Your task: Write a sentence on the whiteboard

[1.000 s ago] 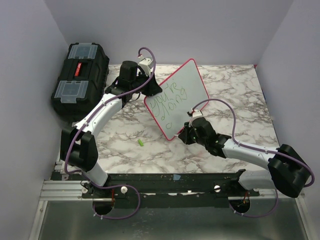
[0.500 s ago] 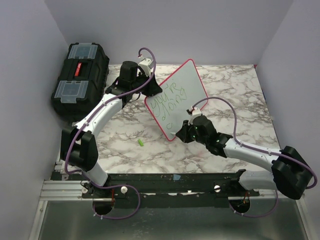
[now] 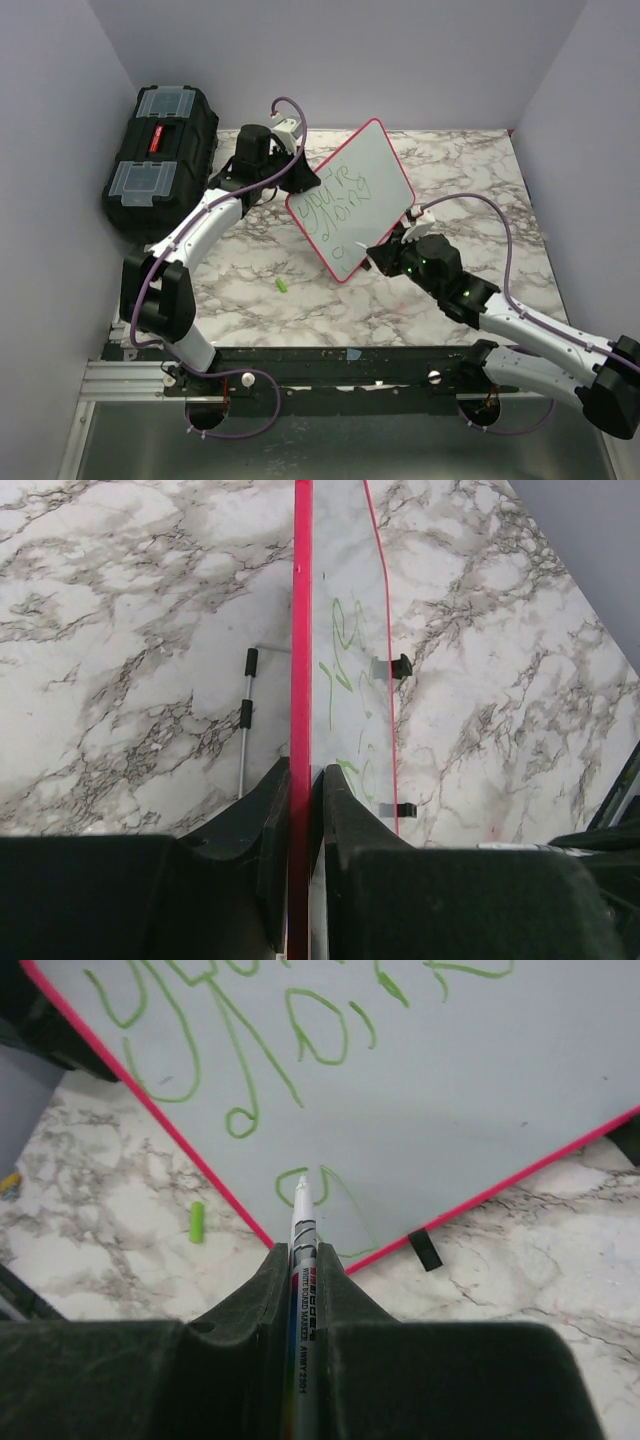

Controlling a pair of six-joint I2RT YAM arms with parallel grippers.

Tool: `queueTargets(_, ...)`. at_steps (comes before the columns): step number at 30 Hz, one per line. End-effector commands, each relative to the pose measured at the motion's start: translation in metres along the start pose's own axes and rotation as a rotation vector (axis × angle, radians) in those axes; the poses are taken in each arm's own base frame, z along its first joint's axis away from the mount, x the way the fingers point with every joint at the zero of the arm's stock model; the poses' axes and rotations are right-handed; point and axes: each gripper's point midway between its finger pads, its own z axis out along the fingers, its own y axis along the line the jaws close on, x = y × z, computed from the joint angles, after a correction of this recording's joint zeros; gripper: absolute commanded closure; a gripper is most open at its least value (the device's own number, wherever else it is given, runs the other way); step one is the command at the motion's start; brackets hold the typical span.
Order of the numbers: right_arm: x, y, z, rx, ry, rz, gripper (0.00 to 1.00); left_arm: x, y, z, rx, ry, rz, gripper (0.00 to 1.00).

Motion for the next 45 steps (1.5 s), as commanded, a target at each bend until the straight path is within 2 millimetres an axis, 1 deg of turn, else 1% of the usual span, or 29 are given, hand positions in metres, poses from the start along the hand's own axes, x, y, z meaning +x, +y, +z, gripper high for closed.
queueTargets(1,0.014,-0.028,0.009,0.158,0.046,-0.019,0.99,0.05,0.006,-0.001,-0.015,0.145,0.01,1.0)
queueTargets(4,0.011,-0.025,0.015,0.156,0.051,-0.022,0.99,0.051,0.005,-0.004,-0.016,0.14,0.012,1.0)
queueTargets(12,0.025,-0.018,0.026,0.114,0.115,-0.05,0.99,0.054,0.005,-0.006,-0.014,0.141,0.014,1.0)
queueTargets(24,0.03,-0.018,0.032,0.103,0.13,-0.079,0.99,0.056,0.006,-0.004,-0.009,0.142,0.012,1.0)
queueTargets(31,0.033,-0.019,0.034,0.101,0.132,-0.082,0.99,0.062,0.008,-0.002,-0.004,0.152,0.009,1.0)
queueTargets(40,0.038,-0.02,0.038,0.098,0.141,-0.095,0.99,0.059,0.007,0.0,0.004,0.155,0.012,1.0)
queueTargets(45,0.041,-0.02,0.04,0.096,0.144,-0.096,0.99,0.061,0.008,0.001,0.003,0.158,0.009,1.0)
